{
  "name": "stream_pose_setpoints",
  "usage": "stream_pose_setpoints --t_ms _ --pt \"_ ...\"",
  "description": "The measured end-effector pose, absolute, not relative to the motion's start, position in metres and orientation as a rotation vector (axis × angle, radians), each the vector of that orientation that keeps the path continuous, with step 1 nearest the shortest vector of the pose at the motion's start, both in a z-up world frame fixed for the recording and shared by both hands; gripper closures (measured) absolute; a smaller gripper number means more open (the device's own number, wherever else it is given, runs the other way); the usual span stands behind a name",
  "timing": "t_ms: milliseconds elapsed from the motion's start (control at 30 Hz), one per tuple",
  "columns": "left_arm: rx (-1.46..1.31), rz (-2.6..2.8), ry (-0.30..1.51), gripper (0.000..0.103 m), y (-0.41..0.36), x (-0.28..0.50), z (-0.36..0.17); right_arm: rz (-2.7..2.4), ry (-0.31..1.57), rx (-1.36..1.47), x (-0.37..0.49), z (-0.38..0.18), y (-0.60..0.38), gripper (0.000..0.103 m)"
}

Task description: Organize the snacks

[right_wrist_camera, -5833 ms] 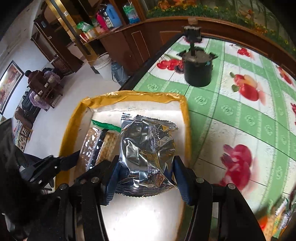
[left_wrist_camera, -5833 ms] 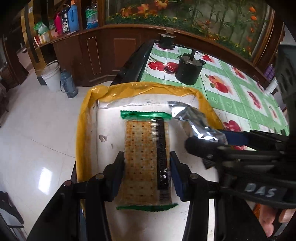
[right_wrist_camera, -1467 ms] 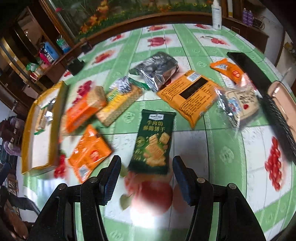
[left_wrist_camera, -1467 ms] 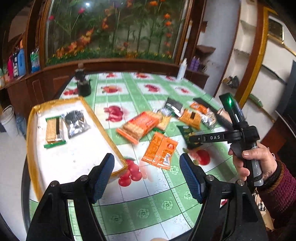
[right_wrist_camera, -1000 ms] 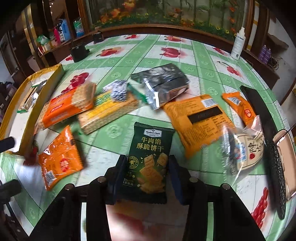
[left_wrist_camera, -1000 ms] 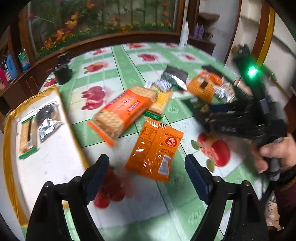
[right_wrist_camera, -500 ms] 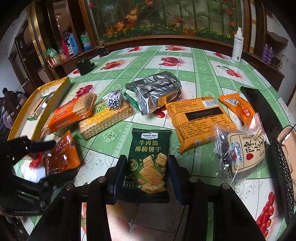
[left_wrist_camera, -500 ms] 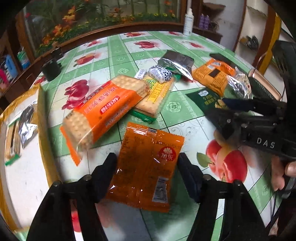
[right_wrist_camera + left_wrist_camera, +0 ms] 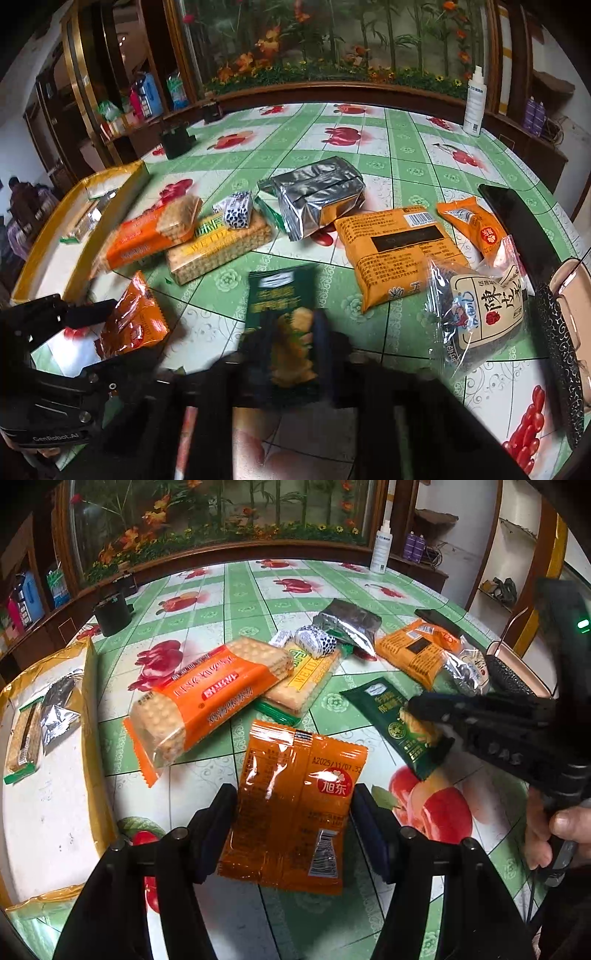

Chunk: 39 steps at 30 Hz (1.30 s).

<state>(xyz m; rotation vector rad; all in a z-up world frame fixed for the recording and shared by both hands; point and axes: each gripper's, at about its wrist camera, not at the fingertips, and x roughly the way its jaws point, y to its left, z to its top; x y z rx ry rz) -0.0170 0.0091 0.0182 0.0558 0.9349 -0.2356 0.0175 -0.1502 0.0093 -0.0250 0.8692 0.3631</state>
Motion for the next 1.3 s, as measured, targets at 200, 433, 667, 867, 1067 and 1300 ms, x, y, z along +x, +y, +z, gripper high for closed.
stream_pose_setpoints --t_ms 200,433,667,867,1067,1300 --pt "0.044 -0.233 0.945 0.040 0.014 -0.016 0.019 0.379 0.897 0.009 0.021 0.009 -0.151 0.070" --pt "0.019 -0.236 0.937 0.040 0.021 -0.019 0.020 0.383 0.832 -0.111 0.007 0.013 -0.125 0.035" --pt "0.009 -0.228 0.913 0.040 0.030 -0.024 0.024 0.360 0.833 -0.247 0.001 0.002 -0.107 0.056" --pt "-0.013 -0.206 0.899 0.040 0.038 -0.025 0.027 0.323 0.744 -0.317 -0.013 0.009 -0.097 0.056" --pt "-0.022 -0.189 0.882 0.040 0.044 -0.025 0.032 0.320 0.684 -0.344 -0.020 0.016 -0.093 0.056" --pt "-0.041 -0.180 0.858 0.040 0.052 -0.029 0.040 0.343 0.665 -0.233 -0.018 0.028 -0.102 0.056"
